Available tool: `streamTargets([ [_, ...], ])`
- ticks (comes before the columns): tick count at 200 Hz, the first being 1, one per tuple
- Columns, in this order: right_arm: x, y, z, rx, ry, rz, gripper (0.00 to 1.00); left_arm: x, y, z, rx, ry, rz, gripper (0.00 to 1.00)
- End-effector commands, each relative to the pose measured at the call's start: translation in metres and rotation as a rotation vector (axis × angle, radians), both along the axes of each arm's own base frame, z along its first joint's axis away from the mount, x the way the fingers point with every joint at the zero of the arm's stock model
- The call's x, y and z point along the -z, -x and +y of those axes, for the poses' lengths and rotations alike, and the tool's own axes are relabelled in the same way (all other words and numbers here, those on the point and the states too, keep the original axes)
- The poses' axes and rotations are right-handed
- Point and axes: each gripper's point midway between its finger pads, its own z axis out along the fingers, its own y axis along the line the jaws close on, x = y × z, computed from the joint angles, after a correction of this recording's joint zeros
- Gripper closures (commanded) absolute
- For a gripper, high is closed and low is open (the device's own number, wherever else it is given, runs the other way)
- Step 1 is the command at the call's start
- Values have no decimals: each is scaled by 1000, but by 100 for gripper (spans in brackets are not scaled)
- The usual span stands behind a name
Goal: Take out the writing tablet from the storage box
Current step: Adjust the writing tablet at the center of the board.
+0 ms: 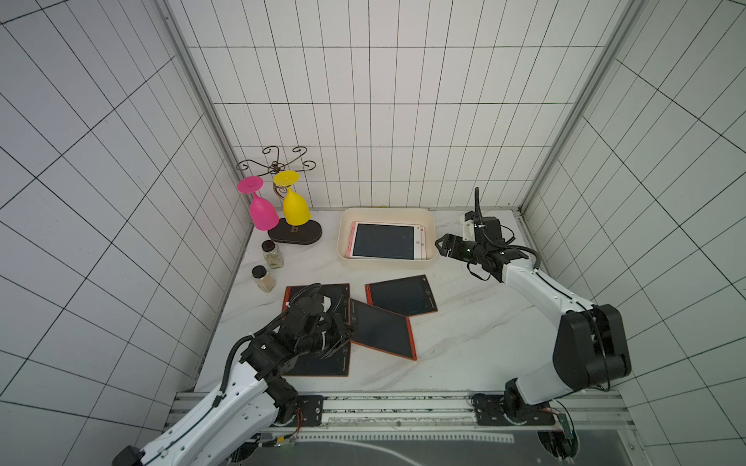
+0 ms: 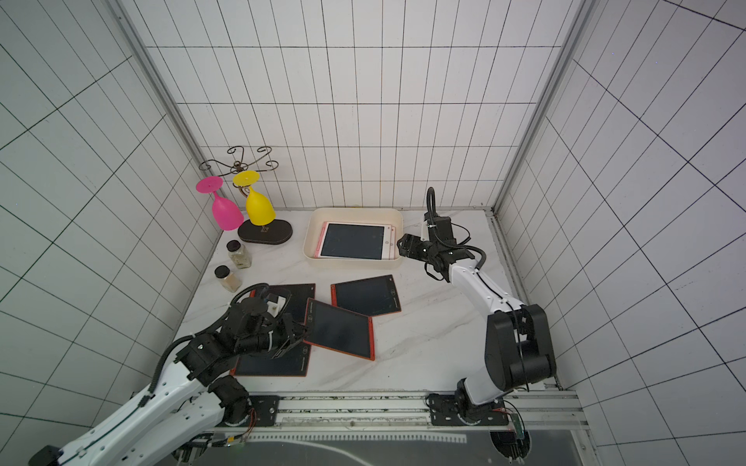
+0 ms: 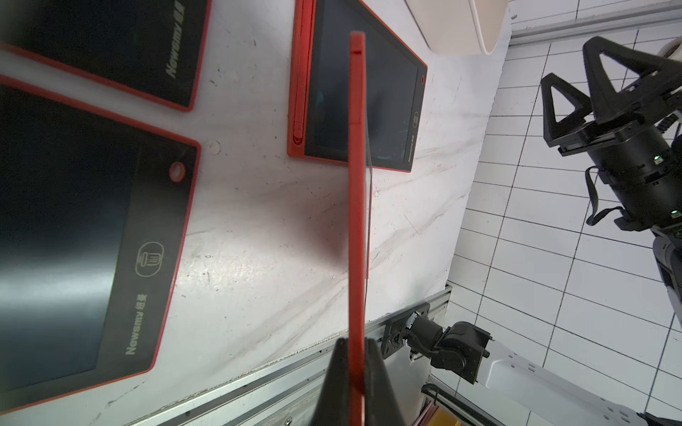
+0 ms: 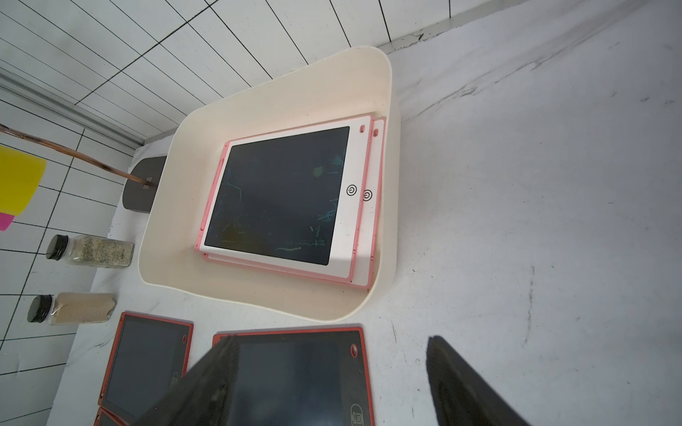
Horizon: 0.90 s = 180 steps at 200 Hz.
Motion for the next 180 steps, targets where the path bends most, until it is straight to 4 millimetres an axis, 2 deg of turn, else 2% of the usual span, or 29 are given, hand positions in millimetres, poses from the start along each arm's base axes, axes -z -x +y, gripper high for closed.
streamTargets([
  [1, 11, 7, -3, -10, 8, 17, 19, -1, -6, 20, -70, -105, -32, 100],
  [69, 14, 7, -4, -8, 12, 23, 19, -2, -7, 28, -91, -143, -38, 100],
  [115, 15, 4, -6, -6, 17, 23, 19, 3, -4, 12, -53, -58, -3, 100],
  [180, 15, 0, -10, 2, 18, 21, 19, 8, 1, 0, -40, 30, 22, 100],
])
